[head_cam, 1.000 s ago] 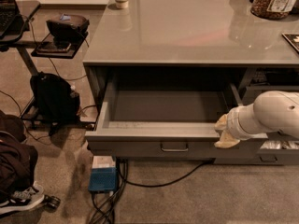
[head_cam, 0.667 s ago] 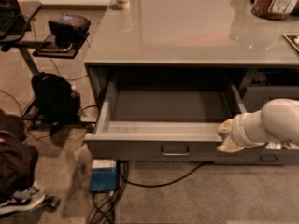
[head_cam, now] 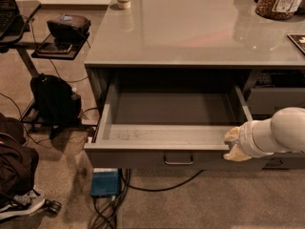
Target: Open top drawer
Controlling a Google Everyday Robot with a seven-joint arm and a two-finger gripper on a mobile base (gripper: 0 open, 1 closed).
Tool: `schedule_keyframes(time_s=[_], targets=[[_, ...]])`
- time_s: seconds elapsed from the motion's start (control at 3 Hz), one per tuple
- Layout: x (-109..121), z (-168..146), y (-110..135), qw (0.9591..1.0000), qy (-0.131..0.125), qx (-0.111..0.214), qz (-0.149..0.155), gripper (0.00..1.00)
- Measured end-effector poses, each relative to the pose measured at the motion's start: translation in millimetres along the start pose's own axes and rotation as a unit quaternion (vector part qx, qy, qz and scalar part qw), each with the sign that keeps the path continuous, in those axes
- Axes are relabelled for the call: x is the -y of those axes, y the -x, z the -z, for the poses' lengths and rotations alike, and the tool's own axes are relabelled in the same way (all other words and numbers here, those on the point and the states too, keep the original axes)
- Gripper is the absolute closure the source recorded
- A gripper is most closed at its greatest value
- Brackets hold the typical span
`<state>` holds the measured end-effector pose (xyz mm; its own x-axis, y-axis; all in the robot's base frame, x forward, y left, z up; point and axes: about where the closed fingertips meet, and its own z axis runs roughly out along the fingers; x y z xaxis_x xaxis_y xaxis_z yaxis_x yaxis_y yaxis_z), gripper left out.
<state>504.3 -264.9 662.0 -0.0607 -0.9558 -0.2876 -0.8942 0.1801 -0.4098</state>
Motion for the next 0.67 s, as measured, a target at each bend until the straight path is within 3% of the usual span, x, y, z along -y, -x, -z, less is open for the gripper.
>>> schedule_keyframes(time_s=[0.67], targets=[[-10.7, 13.2, 1.8, 0.9999, -0.003, 0.002, 0.012, 1.0]])
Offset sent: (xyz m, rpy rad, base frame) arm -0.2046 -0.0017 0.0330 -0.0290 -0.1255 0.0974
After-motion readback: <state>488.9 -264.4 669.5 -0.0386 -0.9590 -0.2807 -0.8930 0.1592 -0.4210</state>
